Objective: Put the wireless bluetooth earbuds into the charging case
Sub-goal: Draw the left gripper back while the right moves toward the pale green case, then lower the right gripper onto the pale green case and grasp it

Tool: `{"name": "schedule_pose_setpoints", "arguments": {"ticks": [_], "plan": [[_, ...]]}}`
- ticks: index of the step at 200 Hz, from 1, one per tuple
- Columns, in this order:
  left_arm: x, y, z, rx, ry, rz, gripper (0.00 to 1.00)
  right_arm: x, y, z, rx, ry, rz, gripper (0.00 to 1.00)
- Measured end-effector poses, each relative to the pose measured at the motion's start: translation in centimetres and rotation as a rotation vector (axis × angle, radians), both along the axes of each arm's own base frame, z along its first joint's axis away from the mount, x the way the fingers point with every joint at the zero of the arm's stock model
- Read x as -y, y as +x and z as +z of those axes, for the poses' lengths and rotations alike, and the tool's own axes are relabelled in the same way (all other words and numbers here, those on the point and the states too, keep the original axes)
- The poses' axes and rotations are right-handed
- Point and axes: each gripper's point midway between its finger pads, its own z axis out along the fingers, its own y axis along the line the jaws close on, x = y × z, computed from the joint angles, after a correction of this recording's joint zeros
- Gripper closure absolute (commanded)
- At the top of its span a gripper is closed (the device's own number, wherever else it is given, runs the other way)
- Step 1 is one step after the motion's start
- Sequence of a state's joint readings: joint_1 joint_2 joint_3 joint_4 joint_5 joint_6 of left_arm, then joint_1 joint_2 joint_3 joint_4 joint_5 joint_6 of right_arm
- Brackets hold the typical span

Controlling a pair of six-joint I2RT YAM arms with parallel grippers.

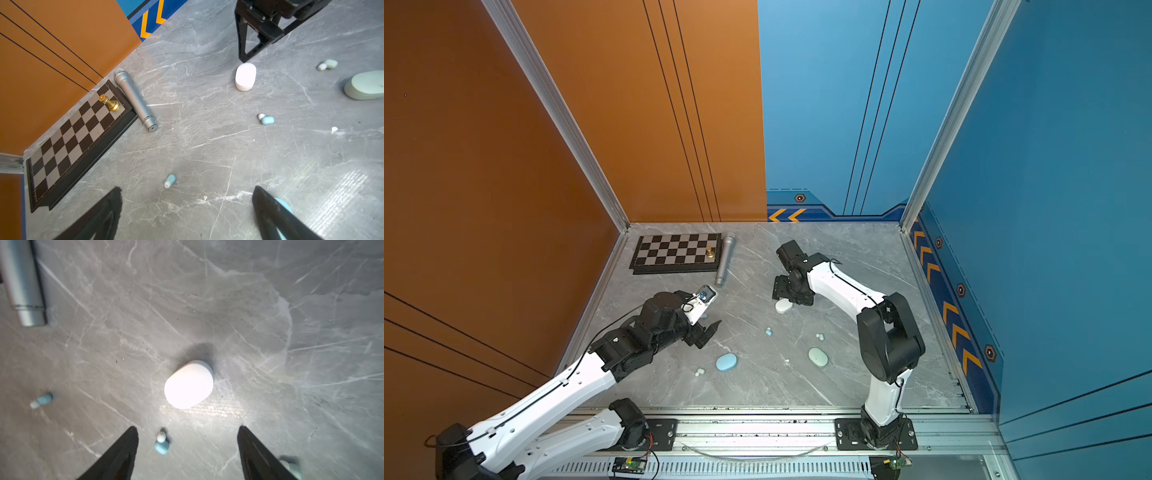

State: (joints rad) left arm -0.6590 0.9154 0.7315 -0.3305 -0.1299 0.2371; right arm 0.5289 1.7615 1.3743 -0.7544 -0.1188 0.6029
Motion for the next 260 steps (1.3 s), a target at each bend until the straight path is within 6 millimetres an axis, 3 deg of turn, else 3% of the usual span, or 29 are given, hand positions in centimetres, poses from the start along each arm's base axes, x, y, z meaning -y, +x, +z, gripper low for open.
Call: {"name": "schedule_pose_setpoints", "arguments": {"ticks": [38,65,84,161,260], "plan": [[1.3,-0.1,0.7,-0.010,-0.084,-0.061,0.02,1.2,-6.7,0.9,-0.082,-0.048,0.154,0.18],[2.3,-0.5,0.5,-0.036,-0.107,-0.112,0.02,2.7,-11.1,-0.4,-0.176,-0.149,0.228,0.17],[2.7,-0.6,0.5,-0.043,-0.119,-0.131,0.02,4.0,-12.7,-1.5,-0.234,-0.217,0.250,0.15],[3.0,-0.6,1.3,-0.020,-0.146,-0.146,0.02,5.9,-14.1,-5.4,-0.365,-0.426,0.377,0.11],[2.9,-0.8,1.9,-0.008,-0.165,-0.140,0.02,6.4,-14.8,-7.4,-0.443,-0.477,0.429,0.33]]}}
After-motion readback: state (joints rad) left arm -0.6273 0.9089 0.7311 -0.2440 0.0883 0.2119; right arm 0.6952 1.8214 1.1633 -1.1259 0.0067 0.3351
